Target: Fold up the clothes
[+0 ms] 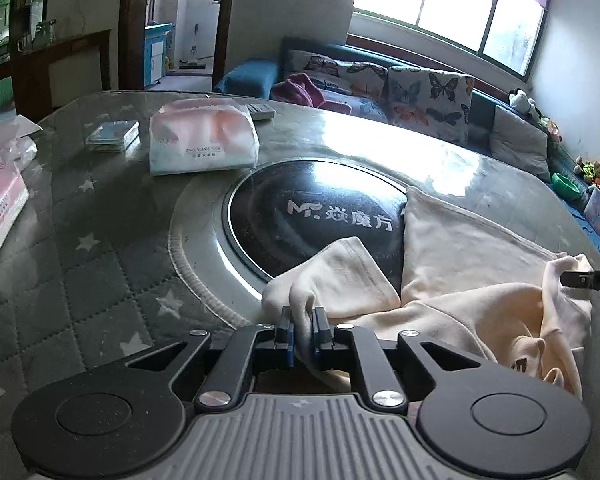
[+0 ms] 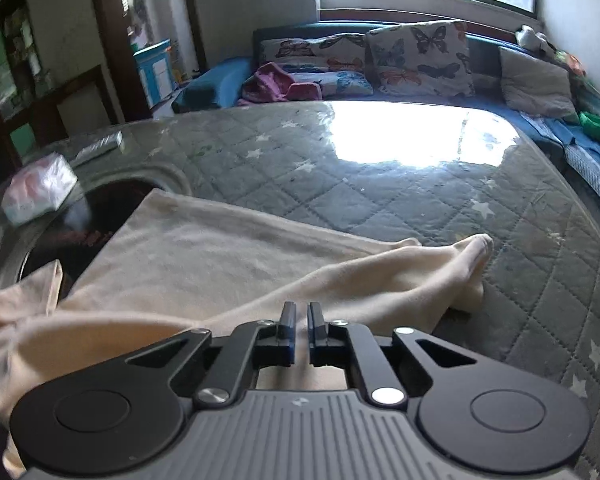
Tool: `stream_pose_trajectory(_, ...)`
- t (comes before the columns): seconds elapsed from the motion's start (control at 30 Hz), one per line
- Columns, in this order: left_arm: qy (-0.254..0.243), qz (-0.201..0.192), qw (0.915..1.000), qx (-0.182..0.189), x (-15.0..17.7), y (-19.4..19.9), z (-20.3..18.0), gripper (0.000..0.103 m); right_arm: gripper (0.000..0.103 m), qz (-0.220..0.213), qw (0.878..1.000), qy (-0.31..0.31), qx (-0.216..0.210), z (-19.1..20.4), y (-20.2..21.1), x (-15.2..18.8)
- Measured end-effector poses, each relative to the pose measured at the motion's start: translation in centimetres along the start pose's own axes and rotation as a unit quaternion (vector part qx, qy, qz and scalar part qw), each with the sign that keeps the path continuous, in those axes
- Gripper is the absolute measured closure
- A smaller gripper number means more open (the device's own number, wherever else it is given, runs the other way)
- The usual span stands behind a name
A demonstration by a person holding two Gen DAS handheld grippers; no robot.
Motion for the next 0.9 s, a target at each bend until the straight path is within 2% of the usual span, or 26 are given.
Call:
stream_pose_trajectory(0.1,0.005,0.003,1.0000,-0.003,0.2,0.2,0.4,0.093,0.075,0.004,1.000,-0.013,-0.003,-0.2,-0.7,-0.7)
stream_pose_trajectory(0.2,0.007,0.009,0.9999,-0.009,0.6,0.0,0.7,0.093,0.073,0.025,1.000,-0.007,-0.003,0.3,-2.3,-0.6)
stream_pose_trajectory(0.27,0.005,0.010,0.9999,-0.010,0.8,0.1,0.7,0.092,0.074,0.022,0.999,0.022,0.010,0.9,-2.8,-0.4)
stream_pose_trajectory(0.33,0.006,0.009,0.9998,-0.017,0.8,0.4,0.9,0.092,0.085,0.017,0.999,0.038,0.017,1.1,-2.5,-0.3)
stream_pose_trajectory(0.37,0.005,0.003,0.9998,-0.017,0.5,0.7,0.8,0.092,0.097,0.014,0.999,0.037,0.016,1.0,-2.1,-0.2)
stream_pose_trajectory(0.43,0.002,-0.010,0.9998,-0.016,-0.2,1.5,0.6,0.092,0.100,0.009,0.999,0.034,0.012,0.8,-1.4,-0.1)
stream_pose_trajectory(0.5,-0.011,-0.027,0.9995,0.010,-1.0,2.5,-0.9,0.091,0.101,0.003,0.999,0.030,0.009,0.5,-0.7,0.0)
stream_pose_trajectory(0.57,-0.026,-0.031,0.9974,0.059,-1.5,3.1,-3.6,0.088,0.101,-0.002,1.000,0.027,0.006,0.2,0.0,0.1)
stream_pose_trajectory(0.63,-0.054,-0.022,0.9918,0.114,-1.2,3.2,-7.3,0.085,0.101,-0.008,1.000,0.027,0.010,-0.2,0.8,0.2)
stream_pose_trajectory(0.7,-0.091,-0.012,0.9835,0.156,-0.5,2.9,-11.4,0.074,0.101,-0.013,0.999,0.025,0.015,-0.8,1.6,0.3)
stream_pose_trajectory(0.83,-0.156,0.008,0.9673,0.200,1.2,1.3,-18.5,0.064,0.100,-0.020,0.999,0.020,0.026,-2.0,2.6,0.5)
stream_pose_trajectory(0.9,-0.170,0.019,0.9635,0.206,1.7,0.3,-20.8,0.057,0.097,-0.022,0.999,0.016,0.031,-2.7,3.1,0.6)
Point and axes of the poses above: each gripper's, at about its wrist camera, not at the fingertips, and y roughly against the way its jaws point, z to its left, x to its underside, the point moved 9 cm from there along -y, roughly the way its jaws point, and after that the axes turned 1 degree about x, right-handed, at the moved point
